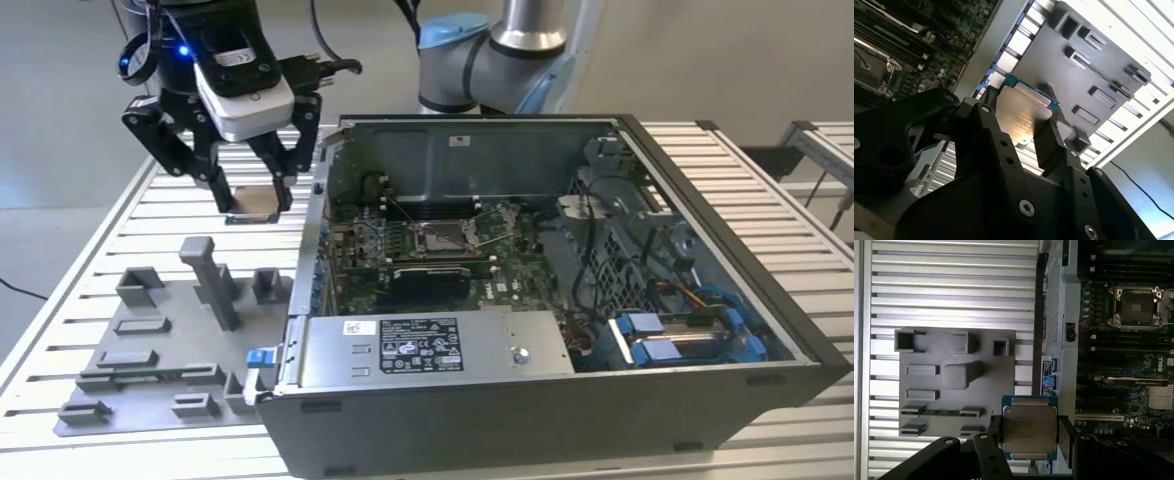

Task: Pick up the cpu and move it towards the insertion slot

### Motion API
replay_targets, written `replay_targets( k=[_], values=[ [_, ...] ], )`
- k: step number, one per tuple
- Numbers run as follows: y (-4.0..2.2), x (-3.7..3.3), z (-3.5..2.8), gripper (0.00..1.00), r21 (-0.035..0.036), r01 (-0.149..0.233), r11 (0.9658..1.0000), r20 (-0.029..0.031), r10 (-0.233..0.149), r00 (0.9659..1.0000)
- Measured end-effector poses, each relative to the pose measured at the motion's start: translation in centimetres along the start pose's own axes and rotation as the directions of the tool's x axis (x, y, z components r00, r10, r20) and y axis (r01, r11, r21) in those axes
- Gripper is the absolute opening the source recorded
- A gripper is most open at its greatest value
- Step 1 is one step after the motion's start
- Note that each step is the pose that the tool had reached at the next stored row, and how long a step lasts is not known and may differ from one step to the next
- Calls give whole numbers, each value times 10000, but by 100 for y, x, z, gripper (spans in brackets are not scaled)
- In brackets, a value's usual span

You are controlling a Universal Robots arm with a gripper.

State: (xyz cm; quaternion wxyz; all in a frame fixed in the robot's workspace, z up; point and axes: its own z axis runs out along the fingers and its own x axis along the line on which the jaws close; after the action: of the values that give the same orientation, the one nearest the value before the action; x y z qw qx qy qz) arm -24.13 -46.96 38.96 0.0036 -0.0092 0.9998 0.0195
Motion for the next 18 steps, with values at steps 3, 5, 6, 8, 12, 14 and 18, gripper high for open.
replay_targets(
  k=[3,5,6,8,12,14,18],
  values=[
    [-1,-67,0,0,0,1,10000,0,-1,10000],
    [-2,-111,1,0,0,1,10000,0,-1,10000],
    [-3,-131,0,0,1,1,10000,0,-1,10000],
    [-3,-171,1,0,1,0,10000,0,0,10000],
    [-5,-247,2,0,0,0,10000,0,0,10000],
    [-5,-278,2,0,1,1,10000,-1,-1,10000],
    [-6,-289,2,0,0,-1,10000,0,1,10000]
  ],
)
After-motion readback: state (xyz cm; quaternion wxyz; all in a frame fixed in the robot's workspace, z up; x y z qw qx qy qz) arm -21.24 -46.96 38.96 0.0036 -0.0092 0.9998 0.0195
